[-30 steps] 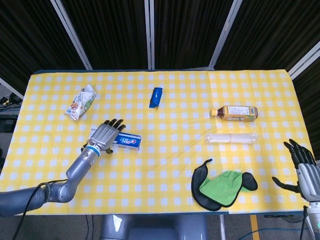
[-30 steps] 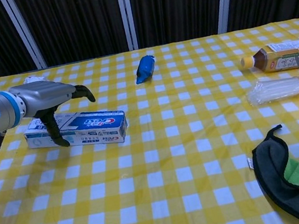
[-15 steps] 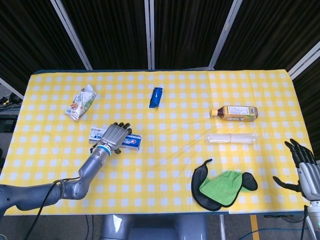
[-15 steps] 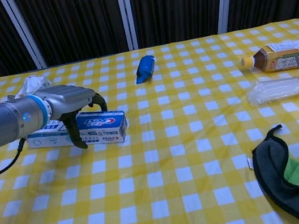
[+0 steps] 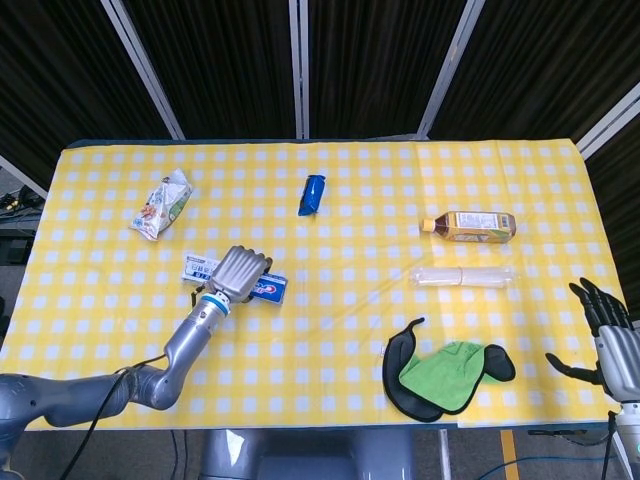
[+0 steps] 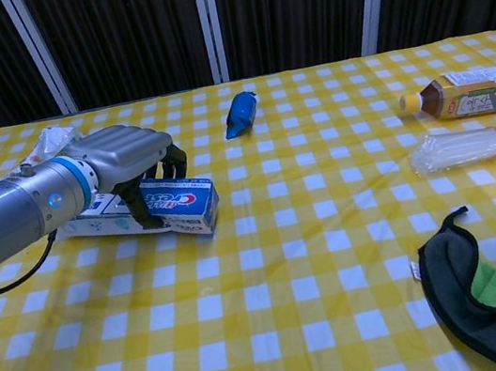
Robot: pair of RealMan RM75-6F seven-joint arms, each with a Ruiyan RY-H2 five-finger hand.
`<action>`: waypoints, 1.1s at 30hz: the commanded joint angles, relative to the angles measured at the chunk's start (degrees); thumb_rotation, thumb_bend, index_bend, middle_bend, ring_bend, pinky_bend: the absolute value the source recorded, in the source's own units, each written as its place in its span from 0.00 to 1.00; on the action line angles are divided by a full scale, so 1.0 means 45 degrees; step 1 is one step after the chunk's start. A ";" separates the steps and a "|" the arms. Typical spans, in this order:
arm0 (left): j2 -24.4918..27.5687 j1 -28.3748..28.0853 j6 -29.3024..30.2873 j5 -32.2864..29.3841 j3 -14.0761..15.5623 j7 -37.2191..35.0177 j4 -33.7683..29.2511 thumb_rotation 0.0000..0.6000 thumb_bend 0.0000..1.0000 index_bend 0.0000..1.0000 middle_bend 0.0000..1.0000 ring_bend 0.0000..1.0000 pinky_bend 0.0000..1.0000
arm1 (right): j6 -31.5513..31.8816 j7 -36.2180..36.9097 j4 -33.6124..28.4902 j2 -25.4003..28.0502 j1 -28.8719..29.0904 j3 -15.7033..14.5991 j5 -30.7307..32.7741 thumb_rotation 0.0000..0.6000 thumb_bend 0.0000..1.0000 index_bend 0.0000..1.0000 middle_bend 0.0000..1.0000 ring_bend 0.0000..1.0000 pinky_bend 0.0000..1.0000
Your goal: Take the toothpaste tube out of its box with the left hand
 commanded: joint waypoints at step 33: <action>0.1841 0.0104 0.2658 0.1640 -0.2470 -0.2161 -0.3908 1.00 0.45 0.51 0.31 0.34 0.38 | 0.0304 0.0291 -0.0058 0.0085 -0.0123 0.0071 -0.0096 1.00 0.06 0.00 0.00 0.00 0.00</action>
